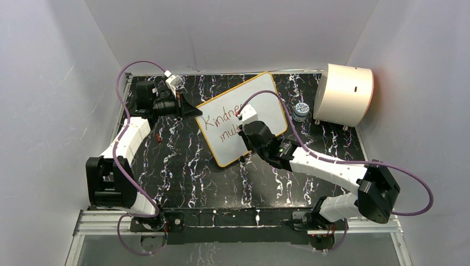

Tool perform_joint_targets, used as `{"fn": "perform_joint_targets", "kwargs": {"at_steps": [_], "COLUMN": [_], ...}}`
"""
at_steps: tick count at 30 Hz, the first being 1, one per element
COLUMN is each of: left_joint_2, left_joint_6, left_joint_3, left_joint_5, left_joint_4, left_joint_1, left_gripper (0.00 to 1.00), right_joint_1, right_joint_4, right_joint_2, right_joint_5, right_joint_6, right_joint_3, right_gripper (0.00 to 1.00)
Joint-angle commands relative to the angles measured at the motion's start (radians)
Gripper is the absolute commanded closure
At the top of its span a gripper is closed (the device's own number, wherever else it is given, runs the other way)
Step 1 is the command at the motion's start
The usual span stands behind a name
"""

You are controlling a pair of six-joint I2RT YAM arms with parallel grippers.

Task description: Write a sentence on the whiteboard

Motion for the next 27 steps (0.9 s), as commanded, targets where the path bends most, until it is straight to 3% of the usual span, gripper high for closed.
{"fn": "perform_joint_targets", "kwargs": {"at_steps": [1, 27], "left_joint_2": [0.043, 0.039], "left_joint_6": [0.090, 0.089], "left_joint_3": [-0.044, -0.043], "left_joint_5": [-0.059, -0.056], "left_joint_4": [-0.129, -0.128], "left_joint_1": [-0.053, -0.053], "left_gripper": [1.00, 1.00], "right_joint_1": [-0.009, -0.039], "right_joint_4": [0.085, 0.104], "right_joint_2": [-0.059, 0.018], "right_joint_5": [0.025, 0.005], "right_joint_6": [0.002, 0.005], "right_joint_3": [-0.006, 0.017], "right_gripper": [1.00, 1.00]}}
